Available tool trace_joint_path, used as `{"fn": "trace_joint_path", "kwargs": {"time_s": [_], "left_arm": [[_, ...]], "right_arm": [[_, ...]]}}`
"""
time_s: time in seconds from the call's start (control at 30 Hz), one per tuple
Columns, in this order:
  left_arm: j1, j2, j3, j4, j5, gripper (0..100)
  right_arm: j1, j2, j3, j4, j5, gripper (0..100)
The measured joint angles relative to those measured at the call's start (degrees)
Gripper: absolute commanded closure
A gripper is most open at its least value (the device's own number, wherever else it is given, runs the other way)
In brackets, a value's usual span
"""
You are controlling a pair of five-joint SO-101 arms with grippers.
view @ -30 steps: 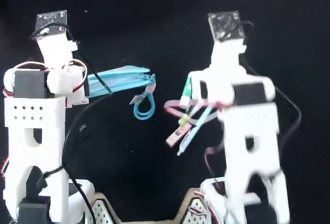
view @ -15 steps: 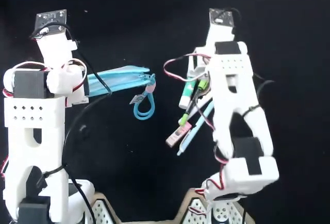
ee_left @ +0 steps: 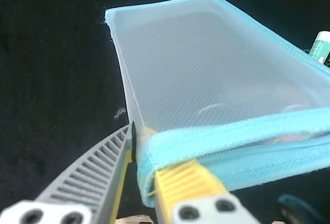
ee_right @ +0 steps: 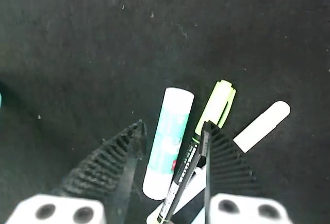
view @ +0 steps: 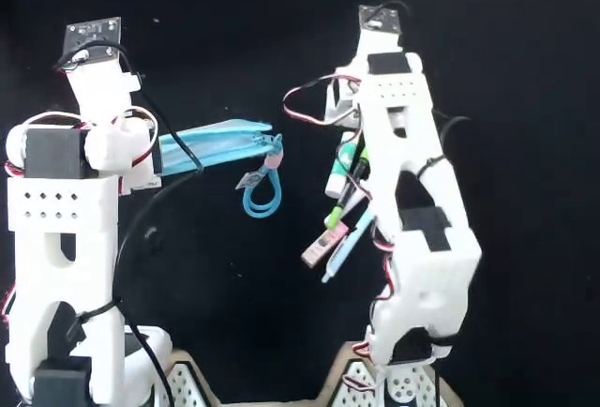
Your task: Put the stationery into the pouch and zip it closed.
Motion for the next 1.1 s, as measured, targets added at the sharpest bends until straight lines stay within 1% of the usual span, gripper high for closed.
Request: {"fn": "trace_joint_path", "kwargs": {"time_s": [0.13, 0.43, 0.67, 0.73, 0.87, 1.1], "left_arm": [[0.00, 0.00, 0.00, 0.00, 0.00, 97], [0.00, 0.00, 0.00, 0.00, 0.00, 97], [0.00, 0.00, 0.00, 0.00, 0.00, 97], [0.00, 0.00, 0.00, 0.00, 0.00, 97], [0.00, 0.00, 0.00, 0.00, 0.00, 97], [0.00, 0.00, 0.00, 0.00, 0.00, 97]], "right_arm": [[0.00, 5.10, -6.15, 3.96, -2.20, 82.5], [0.00, 16.00, -19.34, 8.70, -2.46, 82.5], [0.00, 22.51, -31.21, 20.31, -2.73, 82.5], [0.00, 24.26, -34.37, 22.42, -4.48, 82.5], [0.00, 29.45, -38.42, 22.51, -6.77, 82.5], [0.00, 37.80, -47.12, 22.68, -6.86, 83.1]]}}
